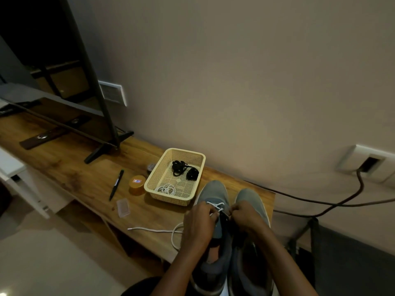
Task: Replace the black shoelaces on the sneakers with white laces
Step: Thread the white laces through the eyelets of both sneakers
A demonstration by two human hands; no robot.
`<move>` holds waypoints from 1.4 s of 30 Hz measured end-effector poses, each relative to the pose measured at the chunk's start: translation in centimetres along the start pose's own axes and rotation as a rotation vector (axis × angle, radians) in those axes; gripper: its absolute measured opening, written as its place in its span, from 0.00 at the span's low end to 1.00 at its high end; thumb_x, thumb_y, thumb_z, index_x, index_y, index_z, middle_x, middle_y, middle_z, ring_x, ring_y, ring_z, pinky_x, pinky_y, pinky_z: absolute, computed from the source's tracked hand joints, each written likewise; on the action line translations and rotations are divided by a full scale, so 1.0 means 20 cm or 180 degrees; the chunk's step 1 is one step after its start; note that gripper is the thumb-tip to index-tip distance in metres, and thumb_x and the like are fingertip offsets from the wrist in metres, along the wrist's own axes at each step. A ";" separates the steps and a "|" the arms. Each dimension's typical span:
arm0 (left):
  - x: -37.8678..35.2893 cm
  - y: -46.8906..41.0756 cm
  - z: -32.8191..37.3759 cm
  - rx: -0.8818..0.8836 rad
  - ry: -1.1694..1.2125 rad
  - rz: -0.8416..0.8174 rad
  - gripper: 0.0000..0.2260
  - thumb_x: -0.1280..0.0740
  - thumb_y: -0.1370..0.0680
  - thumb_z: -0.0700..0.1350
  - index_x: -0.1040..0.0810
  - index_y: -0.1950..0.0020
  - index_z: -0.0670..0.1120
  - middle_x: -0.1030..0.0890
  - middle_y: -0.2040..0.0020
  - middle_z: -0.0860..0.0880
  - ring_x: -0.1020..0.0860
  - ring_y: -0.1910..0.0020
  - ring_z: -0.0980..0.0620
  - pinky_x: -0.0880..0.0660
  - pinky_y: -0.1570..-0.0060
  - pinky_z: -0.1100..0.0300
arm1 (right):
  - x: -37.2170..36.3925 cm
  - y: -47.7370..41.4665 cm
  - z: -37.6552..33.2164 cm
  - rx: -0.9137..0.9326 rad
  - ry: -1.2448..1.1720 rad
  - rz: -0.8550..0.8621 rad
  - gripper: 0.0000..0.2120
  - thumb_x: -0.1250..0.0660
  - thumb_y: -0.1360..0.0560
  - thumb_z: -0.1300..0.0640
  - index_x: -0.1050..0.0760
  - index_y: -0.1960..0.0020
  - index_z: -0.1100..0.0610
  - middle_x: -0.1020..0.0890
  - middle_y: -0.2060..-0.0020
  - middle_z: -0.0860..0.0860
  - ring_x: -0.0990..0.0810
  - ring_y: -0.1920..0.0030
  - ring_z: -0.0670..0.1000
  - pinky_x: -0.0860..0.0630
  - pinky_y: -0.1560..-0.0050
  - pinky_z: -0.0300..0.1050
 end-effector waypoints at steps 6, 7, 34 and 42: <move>-0.03 -0.02 0.02 -0.0214 -0.0534 -0.0046 0.10 0.39 0.21 0.52 0.19 0.47 0.53 0.21 0.46 0.54 0.24 0.46 0.54 0.38 0.46 0.57 | 0.00 -0.01 0.00 -0.0009 -0.0058 -0.0080 0.09 0.40 0.27 0.68 0.27 0.64 0.63 0.31 0.72 0.55 0.33 0.73 0.47 0.36 0.70 0.40; -0.04 -0.02 0.03 -0.0250 -0.0691 -0.0053 0.10 0.39 0.20 0.52 0.19 0.46 0.53 0.21 0.45 0.53 0.24 0.46 0.53 0.38 0.46 0.57 | 0.00 -0.01 0.00 -0.0008 -0.0052 -0.0073 0.08 0.40 0.27 0.68 0.27 0.64 0.63 0.31 0.73 0.55 0.33 0.73 0.47 0.36 0.70 0.40; -0.07 -0.03 -0.03 -0.0232 0.0272 0.0175 0.08 0.29 0.27 0.43 0.21 0.51 0.54 0.17 0.57 0.52 0.21 0.54 0.52 0.25 0.54 0.56 | 0.01 -0.01 0.01 0.0387 -0.0187 -0.0006 0.07 0.34 0.28 0.69 0.19 0.58 0.61 0.19 0.63 0.54 0.21 0.64 0.48 0.24 0.64 0.38; -0.10 -0.03 -0.04 -0.0504 0.0143 0.0173 0.07 0.31 0.26 0.45 0.24 0.52 0.56 0.18 0.56 0.53 0.24 0.50 0.53 0.31 0.48 0.63 | 0.00 0.00 0.03 0.0490 -0.0151 0.0073 0.06 0.35 0.26 0.67 0.19 0.57 0.62 0.21 0.67 0.51 0.25 0.68 0.42 0.30 0.71 0.28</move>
Point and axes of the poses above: each hand's wrist, its own y-axis away from the middle knuckle, its own x-axis out of the back of the hand, z = x × y, the point moved 2 cm from there along -y, towards the middle knuckle
